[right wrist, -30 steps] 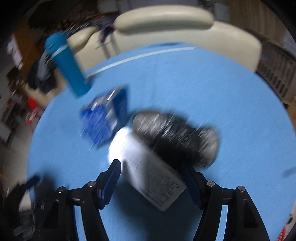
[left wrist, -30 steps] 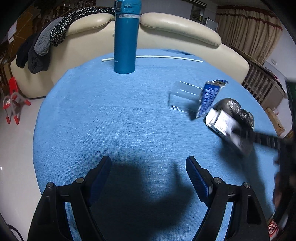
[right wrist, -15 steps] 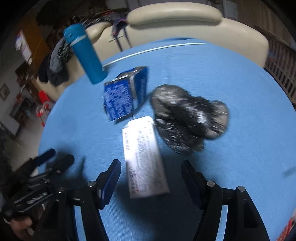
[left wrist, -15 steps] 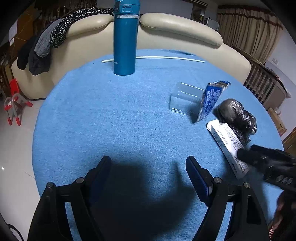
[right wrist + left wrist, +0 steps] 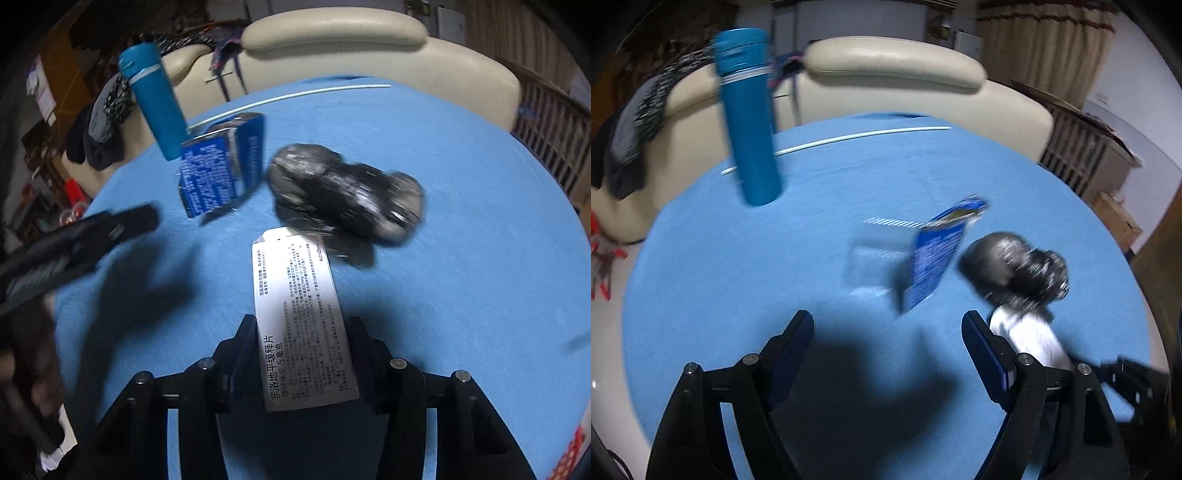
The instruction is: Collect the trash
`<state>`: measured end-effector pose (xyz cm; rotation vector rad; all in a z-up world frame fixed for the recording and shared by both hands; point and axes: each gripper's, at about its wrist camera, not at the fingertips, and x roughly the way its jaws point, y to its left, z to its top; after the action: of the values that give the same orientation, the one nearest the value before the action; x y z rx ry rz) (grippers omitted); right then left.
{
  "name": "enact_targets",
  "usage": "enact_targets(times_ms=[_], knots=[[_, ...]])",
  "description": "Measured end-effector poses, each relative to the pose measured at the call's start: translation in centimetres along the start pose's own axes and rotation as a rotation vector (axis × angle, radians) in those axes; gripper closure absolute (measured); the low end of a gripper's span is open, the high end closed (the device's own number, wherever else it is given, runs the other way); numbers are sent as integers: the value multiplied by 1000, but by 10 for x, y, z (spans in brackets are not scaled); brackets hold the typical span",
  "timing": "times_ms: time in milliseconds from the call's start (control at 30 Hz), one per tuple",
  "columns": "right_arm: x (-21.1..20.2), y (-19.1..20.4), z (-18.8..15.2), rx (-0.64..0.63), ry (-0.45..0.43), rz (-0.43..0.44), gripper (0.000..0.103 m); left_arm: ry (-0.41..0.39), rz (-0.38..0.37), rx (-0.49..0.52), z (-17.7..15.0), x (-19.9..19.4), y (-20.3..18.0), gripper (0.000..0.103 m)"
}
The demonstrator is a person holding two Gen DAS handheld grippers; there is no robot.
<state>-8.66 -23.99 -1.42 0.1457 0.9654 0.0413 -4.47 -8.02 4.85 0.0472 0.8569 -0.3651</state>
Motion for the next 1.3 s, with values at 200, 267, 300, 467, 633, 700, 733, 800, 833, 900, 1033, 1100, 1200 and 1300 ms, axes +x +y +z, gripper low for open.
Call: enact_targets(times_ms=[200,267,300,467,633,700,733,800,833,900,1033,1100,1200,1300], knots=[[-16,-15,-14,31,-17,20,51,36,-3,27,19,33,-18,35],[-17,-16,-14,39,-22,25,51,66,-6,42,19,38,-21,80],[-18,-17,-16,42,-23,27,51,95,-19,33,16,41,-20,94],[-23,-21,-22,50,-29,37,51,106,-31,10,-9,30,-8,99],[-18,-16,-19,55,-29,37,51,112,19,-24,-38,8,15,99],[-19,-17,-20,60,-30,37,50,117,30,-27,-39,1,18,97],[-19,-17,-20,63,-31,36,50,112,26,-28,-35,-2,17,83],[-19,-18,-21,77,-33,42,50,81,20,-23,-26,-8,12,37],[-20,-20,-22,92,-33,50,50,50,27,-19,-23,-12,9,24],[-22,-22,-23,104,-33,59,50,-3,16,20,-13,-16,-3,24],[-23,-25,-27,108,-32,60,50,-1,38,52,0,0,-9,24],[-24,-26,-28,107,-32,65,50,5,38,21,5,4,2,24],[-24,-25,-28,91,-32,61,50,-6,14,22,19,10,17,24],[-24,-26,-27,92,-31,70,50,16,-5,165,34,14,21,23]])
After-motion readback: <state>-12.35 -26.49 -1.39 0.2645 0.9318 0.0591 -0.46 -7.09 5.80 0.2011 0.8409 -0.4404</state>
